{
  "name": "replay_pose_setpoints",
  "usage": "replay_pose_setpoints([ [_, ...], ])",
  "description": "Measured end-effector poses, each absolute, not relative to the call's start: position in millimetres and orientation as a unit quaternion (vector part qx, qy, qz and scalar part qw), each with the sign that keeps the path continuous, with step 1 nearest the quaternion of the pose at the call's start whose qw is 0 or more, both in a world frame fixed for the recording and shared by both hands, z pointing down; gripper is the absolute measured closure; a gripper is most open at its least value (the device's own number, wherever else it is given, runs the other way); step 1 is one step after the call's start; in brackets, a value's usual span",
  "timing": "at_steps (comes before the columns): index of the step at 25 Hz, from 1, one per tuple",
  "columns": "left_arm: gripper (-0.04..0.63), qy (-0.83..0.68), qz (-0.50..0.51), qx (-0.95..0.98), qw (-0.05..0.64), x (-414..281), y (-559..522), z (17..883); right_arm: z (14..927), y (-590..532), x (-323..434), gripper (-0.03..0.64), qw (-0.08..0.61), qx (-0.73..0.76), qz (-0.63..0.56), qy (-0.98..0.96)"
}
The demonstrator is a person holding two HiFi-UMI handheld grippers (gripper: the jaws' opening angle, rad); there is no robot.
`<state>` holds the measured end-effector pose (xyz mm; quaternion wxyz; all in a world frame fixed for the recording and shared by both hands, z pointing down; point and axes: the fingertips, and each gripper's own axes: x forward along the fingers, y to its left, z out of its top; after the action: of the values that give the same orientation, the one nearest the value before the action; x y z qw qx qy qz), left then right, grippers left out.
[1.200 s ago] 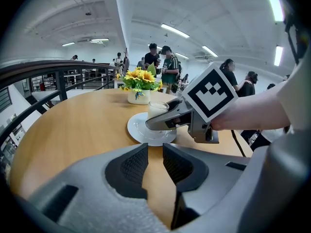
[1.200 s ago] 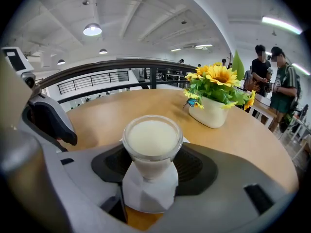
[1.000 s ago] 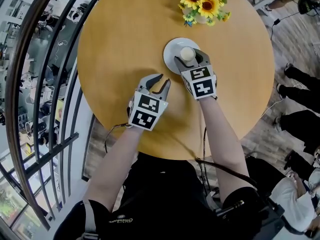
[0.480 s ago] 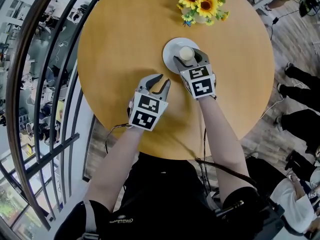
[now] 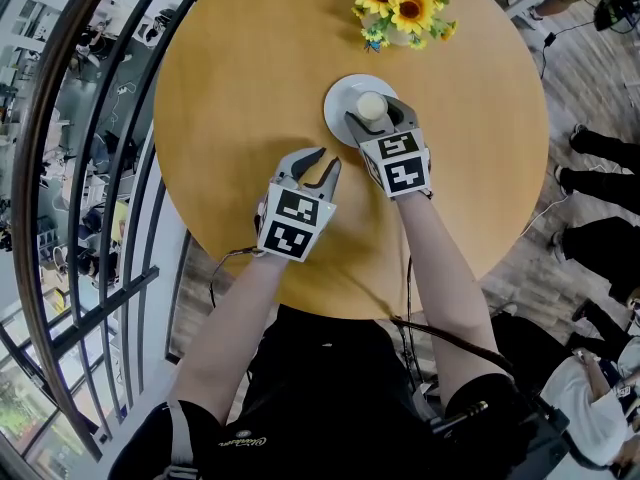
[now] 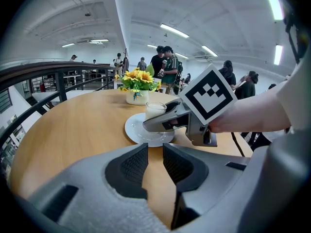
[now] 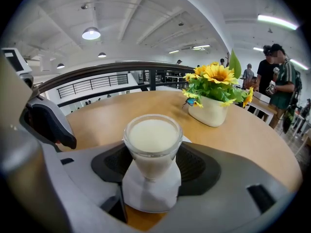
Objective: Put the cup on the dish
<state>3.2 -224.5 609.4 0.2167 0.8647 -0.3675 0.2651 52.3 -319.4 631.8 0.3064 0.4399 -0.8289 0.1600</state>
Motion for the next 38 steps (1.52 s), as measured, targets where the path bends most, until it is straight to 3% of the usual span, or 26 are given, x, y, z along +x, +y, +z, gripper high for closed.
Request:
replay_pose_setpoints([
  [38,0.503,-0.373,0.259,0.87,0.195,14.1,-214.8,577.9,599.1,-271.9,79.9,0.359,0.295,0.45,0.166,-0.827],
])
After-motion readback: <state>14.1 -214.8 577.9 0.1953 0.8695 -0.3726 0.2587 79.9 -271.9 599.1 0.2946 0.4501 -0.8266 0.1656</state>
